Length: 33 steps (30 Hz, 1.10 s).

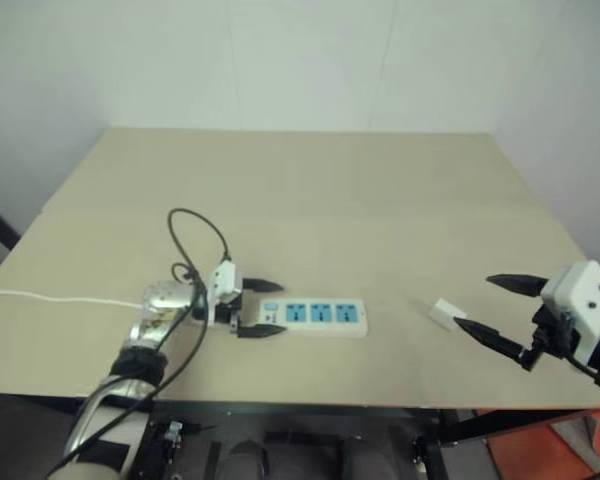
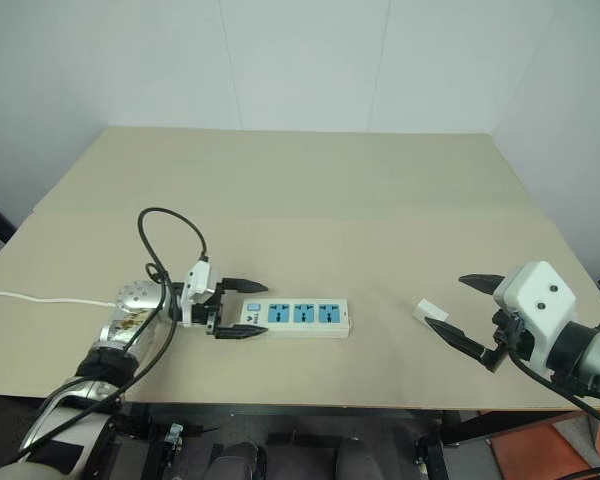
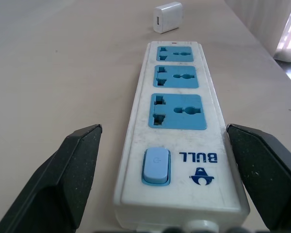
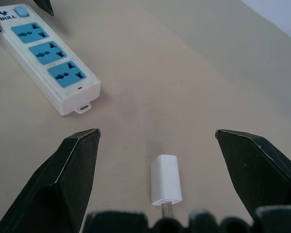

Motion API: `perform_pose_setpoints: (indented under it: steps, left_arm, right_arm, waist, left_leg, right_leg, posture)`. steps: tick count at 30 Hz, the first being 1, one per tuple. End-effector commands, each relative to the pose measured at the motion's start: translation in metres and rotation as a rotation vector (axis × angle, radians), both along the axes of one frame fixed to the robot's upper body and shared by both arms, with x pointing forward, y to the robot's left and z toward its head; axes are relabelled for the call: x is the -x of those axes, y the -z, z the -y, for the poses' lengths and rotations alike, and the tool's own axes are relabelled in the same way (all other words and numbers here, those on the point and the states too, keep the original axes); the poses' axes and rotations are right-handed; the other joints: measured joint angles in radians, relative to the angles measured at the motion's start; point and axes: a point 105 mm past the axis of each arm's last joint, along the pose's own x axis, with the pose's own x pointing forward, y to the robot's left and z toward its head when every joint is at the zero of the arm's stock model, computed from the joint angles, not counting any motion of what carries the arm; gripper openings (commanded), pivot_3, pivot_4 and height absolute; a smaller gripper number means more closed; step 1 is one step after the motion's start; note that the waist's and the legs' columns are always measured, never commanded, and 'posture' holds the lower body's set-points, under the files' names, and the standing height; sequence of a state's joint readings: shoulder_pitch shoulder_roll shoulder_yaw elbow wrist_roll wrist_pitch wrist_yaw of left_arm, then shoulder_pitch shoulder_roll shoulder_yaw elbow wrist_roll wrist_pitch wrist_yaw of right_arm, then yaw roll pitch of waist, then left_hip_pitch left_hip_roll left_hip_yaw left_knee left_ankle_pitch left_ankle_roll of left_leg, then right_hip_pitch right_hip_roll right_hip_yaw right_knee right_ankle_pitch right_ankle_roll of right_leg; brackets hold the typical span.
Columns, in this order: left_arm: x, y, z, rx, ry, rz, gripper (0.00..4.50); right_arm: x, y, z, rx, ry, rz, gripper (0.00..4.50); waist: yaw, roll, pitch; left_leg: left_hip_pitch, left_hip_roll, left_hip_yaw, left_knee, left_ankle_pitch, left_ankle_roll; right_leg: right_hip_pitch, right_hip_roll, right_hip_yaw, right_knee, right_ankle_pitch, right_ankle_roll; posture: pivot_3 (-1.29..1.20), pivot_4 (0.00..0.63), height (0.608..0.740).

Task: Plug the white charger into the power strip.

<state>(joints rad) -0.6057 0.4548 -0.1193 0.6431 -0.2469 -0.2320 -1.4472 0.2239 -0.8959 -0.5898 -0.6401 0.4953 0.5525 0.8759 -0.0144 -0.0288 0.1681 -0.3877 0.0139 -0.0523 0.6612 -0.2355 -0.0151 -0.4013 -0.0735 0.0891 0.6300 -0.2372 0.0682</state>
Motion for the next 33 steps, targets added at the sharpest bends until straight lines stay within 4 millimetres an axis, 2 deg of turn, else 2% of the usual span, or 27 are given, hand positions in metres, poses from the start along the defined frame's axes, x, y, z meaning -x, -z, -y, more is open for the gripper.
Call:
perform_pose_setpoints:
  steps: [1,8,15,20,26,33]
  left_arm:
    - [0.0,0.011,0.003,-0.043,0.017,-0.015,4.48]
    - [-0.001,0.002,0.002,-0.03,0.049,0.001,4.48]
    - [0.0,0.018,0.005,-0.035,0.034,-0.053,4.48]
    - [0.002,0.041,0.004,-0.077,-0.009,-0.113,4.48]
    - [-0.002,0.043,-0.002,-0.09,-0.041,-0.119,4.48]
    - [0.0,0.052,-0.005,-0.138,-0.019,-0.149,4.48]
  right_arm:
    - [0.002,-0.009,-0.007,0.013,-0.028,0.03,4.5]
    - [0.003,-0.008,-0.01,0.005,-0.035,0.029,4.5]
    - [0.001,-0.008,-0.011,0.005,-0.045,0.03,4.5]
    - [0.001,-0.009,-0.012,0.009,-0.055,0.029,4.5]
    - [0.002,-0.01,-0.013,0.011,-0.065,0.026,4.5]
    - [0.0,-0.009,-0.017,0.005,-0.082,0.023,4.5]
  waist:
    - [0.0,0.0,0.0]
    - [0.0,0.0,0.0]
    - [-0.001,0.0,0.0]
    - [0.004,0.002,-0.003]
    - [0.0,0.007,-0.006]
    - [0.0,0.013,-0.01]
  left_leg:
    - [0.0,0.0,0.0,0.0,0.0,0.0]
    - [-0.001,0.0,0.0,0.0,0.0,0.0]
    - [-0.001,0.0,0.0,0.0,0.0,0.0]
    - [0.0,0.0,0.0,0.0,0.0,0.0]
    - [0.013,0.0,0.0,0.0,0.0,0.0]
    - [0.014,0.0,0.0,-0.001,0.0,0.0]
  right_leg:
    - [0.0,0.0,0.0,0.0,0.0,0.0]
    - [-0.001,0.0,0.0,0.0,0.0,0.0]
    - [-0.001,0.0,0.0,0.0,0.0,0.0]
    - [0.001,0.0,0.0,0.0,0.0,0.0]
    - [0.014,0.0,0.0,-0.002,-0.005,0.007]
    - [0.015,0.0,0.0,-0.002,-0.005,0.007]
  posture:
    - [0.0,0.15,0.74]
    - [0.0,0.15,0.74]
    - [0.0,0.15,0.74]
    - [0.0,0.15,0.74]
    - [0.0,0.15,0.74]
    - [0.0,0.15,0.74]
